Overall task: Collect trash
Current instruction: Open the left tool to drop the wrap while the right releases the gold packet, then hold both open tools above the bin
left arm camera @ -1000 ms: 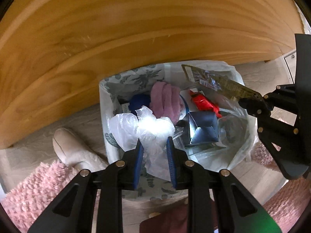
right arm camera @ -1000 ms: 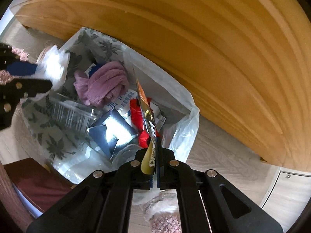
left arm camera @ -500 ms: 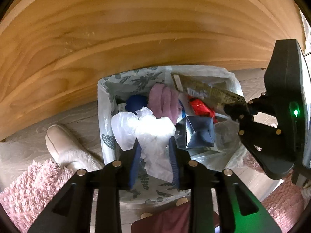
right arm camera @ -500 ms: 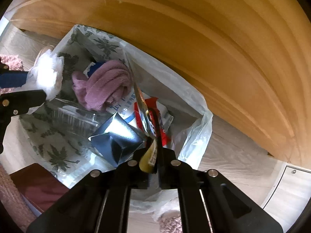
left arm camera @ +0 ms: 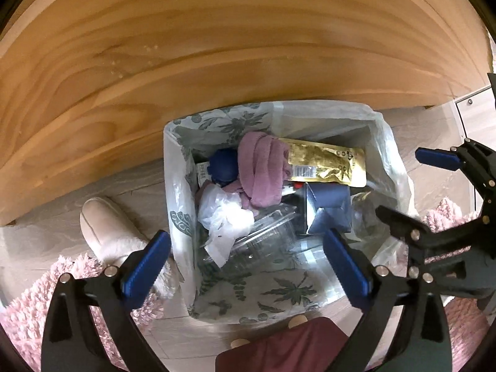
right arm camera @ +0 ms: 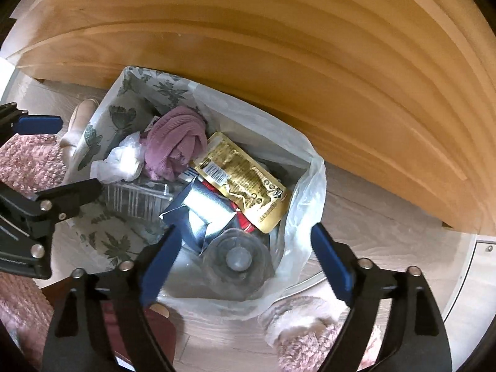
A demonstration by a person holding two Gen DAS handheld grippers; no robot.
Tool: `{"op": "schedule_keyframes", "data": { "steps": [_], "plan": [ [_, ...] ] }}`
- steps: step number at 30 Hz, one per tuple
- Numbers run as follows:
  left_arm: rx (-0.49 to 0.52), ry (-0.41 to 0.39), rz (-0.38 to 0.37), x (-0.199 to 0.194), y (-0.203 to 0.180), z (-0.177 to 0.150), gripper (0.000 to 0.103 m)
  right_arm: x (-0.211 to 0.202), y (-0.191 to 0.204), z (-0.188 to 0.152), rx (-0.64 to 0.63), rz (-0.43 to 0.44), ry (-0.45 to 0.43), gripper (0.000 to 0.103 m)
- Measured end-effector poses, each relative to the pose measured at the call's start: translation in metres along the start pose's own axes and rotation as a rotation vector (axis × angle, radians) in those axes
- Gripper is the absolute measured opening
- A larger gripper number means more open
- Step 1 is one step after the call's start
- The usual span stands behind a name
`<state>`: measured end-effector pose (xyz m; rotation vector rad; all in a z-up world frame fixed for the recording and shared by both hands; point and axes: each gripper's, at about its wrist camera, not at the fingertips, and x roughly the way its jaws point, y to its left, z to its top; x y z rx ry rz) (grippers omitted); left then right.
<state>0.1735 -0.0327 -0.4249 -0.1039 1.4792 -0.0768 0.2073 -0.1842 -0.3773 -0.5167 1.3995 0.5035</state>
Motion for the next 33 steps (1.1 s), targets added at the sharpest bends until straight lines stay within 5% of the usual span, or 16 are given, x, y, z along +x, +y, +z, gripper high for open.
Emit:
{"op": "schedule_keyframes", "data": {
  "steps": [22, 33],
  "plan": [
    [0.013, -0.037, 0.0, -0.016, -0.002, -0.003, 0.095, -0.009, 0.009, -0.035, 0.039, -0.092, -0.007, 0.089],
    [0.001, -0.145, -0.017, -0.041, -0.005, -0.004, 0.095, -0.03, 0.005, -0.049, 0.073, -0.151, -0.085, 0.089]
  ]
}}
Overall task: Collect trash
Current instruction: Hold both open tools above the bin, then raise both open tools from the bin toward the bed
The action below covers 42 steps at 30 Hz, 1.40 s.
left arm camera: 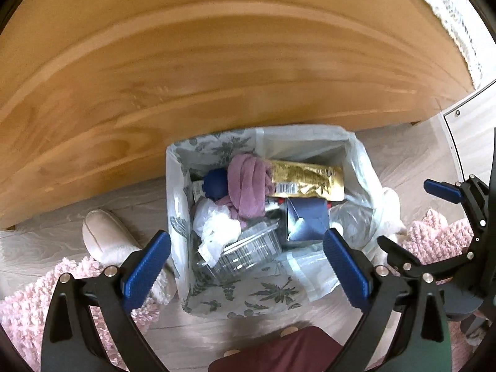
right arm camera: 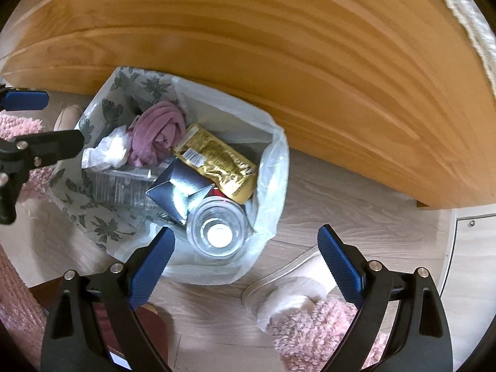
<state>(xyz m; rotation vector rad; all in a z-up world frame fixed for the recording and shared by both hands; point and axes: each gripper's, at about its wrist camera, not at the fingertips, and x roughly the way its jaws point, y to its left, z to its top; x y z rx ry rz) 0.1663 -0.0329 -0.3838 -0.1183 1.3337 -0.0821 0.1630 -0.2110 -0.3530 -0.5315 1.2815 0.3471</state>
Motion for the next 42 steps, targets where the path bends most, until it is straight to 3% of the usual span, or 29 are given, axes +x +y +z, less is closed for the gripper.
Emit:
{"op": "schedule_keyframes", "data": {
  "steps": [17, 29, 42],
  "plan": [
    [0.129, -0.298, 0.009, -0.071, -0.027, -0.008, 0.095, -0.063, -0.022, -0.009, 0.154, -0.02, -0.234, 0.089],
    [0.142, -0.47, 0.02, -0.12, -0.031, -0.013, 0.095, -0.114, -0.048, -0.031, 0.301, 0.009, -0.408, 0.089],
    [0.149, -0.638, 0.007, -0.174, -0.035, -0.006, 0.095, -0.171, -0.074, -0.032, 0.353, -0.015, -0.601, 0.089]
  ]
}}
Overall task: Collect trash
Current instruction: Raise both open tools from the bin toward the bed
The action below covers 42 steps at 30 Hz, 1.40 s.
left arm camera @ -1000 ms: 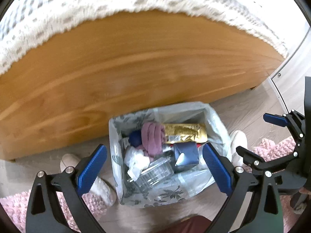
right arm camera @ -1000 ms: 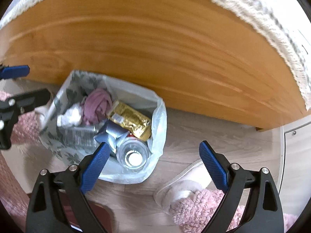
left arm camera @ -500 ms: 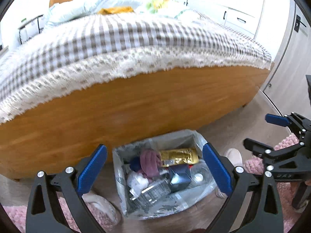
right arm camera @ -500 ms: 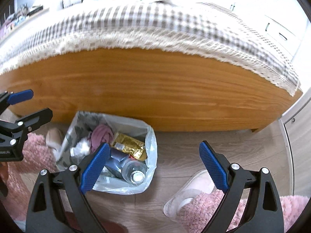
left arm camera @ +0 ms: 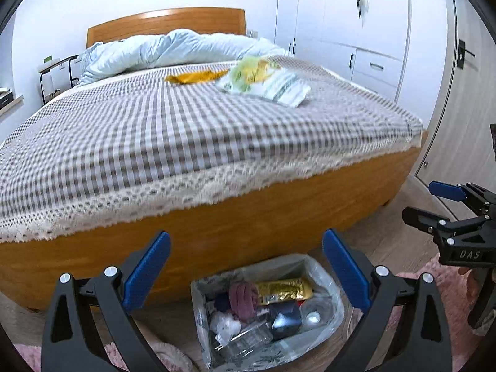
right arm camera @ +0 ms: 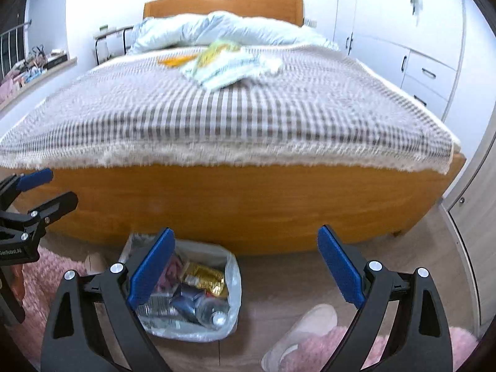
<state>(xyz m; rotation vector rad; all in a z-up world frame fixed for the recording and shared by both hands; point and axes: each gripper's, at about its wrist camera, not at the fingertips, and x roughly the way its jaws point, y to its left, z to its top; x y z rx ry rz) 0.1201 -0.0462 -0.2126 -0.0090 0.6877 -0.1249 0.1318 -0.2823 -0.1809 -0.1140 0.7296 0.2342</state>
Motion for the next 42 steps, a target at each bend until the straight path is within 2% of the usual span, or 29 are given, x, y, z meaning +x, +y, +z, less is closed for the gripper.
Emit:
{"op": "schedule_keyframes", "data": {
  "steps": [2, 11, 21, 31, 35, 37, 42],
  "plan": [
    [-0.01, -0.015, 0.019, -0.004, 0.001, 0.006, 0.095, -0.004, -0.004, 0.008, 0.006, -0.002, -0.03, 0.089],
    [-0.065, -0.076, -0.014, -0.009, 0.008, 0.045, 0.095, -0.011, -0.01, 0.046, 0.001, -0.003, -0.149, 0.089],
    [-0.045, -0.162, -0.002, -0.003, 0.007, 0.092, 0.095, 0.001, -0.017, 0.08, -0.006, -0.017, -0.231, 0.089],
    [0.01, -0.263, -0.023, 0.008, -0.004, 0.141, 0.095, 0.013, -0.031, 0.138, -0.014, -0.053, -0.341, 0.089],
    [0.02, -0.282, -0.02, 0.018, -0.006, 0.155, 0.095, 0.016, -0.033, 0.159, -0.025, -0.083, -0.391, 0.09],
    [0.009, -0.288, -0.028, 0.022, -0.004, 0.163, 0.095, 0.017, -0.033, 0.168, -0.019, -0.092, -0.414, 0.095],
    [-0.024, -0.293, -0.05, 0.038, 0.001, 0.188, 0.095, 0.027, -0.036, 0.194, 0.012, -0.069, -0.456, 0.095]
  ]
}}
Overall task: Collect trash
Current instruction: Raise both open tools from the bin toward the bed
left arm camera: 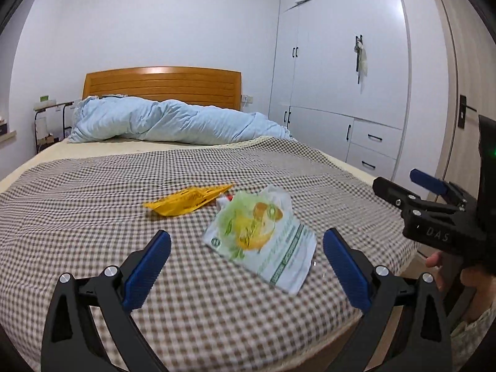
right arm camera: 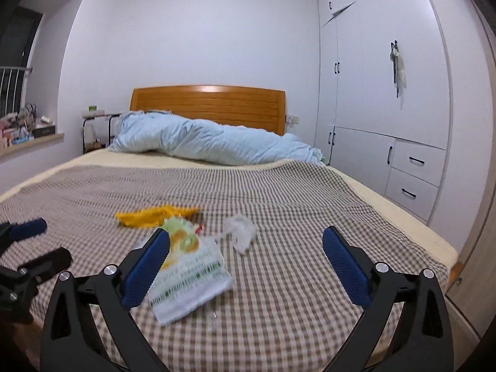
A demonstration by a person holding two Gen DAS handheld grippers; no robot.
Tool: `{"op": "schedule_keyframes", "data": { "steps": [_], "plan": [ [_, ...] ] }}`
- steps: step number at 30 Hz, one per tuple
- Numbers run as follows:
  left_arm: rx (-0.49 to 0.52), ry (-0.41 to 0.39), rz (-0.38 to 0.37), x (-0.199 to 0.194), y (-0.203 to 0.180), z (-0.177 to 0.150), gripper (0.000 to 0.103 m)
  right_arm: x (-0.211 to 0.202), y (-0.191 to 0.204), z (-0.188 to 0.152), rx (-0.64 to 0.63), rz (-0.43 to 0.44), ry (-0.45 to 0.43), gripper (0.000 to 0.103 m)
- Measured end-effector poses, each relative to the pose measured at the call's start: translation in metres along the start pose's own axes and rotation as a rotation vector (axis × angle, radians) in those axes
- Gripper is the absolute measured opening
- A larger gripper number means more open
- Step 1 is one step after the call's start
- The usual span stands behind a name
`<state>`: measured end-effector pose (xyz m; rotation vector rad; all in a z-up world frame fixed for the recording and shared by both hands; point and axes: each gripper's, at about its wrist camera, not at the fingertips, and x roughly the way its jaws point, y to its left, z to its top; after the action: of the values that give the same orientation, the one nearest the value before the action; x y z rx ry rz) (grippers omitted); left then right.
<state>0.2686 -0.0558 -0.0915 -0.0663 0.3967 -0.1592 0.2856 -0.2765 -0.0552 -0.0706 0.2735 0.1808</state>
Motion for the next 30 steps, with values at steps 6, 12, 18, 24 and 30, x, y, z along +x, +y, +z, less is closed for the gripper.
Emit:
{"op": "schedule_keyframes", "data": {
  "steps": [6, 12, 18, 24, 30],
  "plan": [
    [-0.014, -0.011, 0.001, 0.027, 0.0, 0.022, 0.095, 0.022, -0.002, 0.011, 0.057, -0.007, -0.026, 0.095],
    [-0.051, -0.004, 0.001, 0.051, 0.006, 0.026, 0.095, 0.041, -0.008, 0.004, 0.09, -0.064, 0.009, 0.095],
    [-0.047, -0.001, 0.021, 0.064, 0.008, 0.024, 0.095, 0.058, -0.012, -0.008, 0.11, -0.117, 0.073, 0.095],
    [-0.105, 0.051, 0.004, 0.082, 0.018, 0.018, 0.095, 0.068, -0.012, -0.016, 0.128, -0.132, 0.106, 0.095],
    [-0.135, 0.083, 0.012, 0.09, 0.022, 0.011, 0.095, 0.075, -0.004, -0.021, 0.114, -0.123, 0.133, 0.095]
  ]
}}
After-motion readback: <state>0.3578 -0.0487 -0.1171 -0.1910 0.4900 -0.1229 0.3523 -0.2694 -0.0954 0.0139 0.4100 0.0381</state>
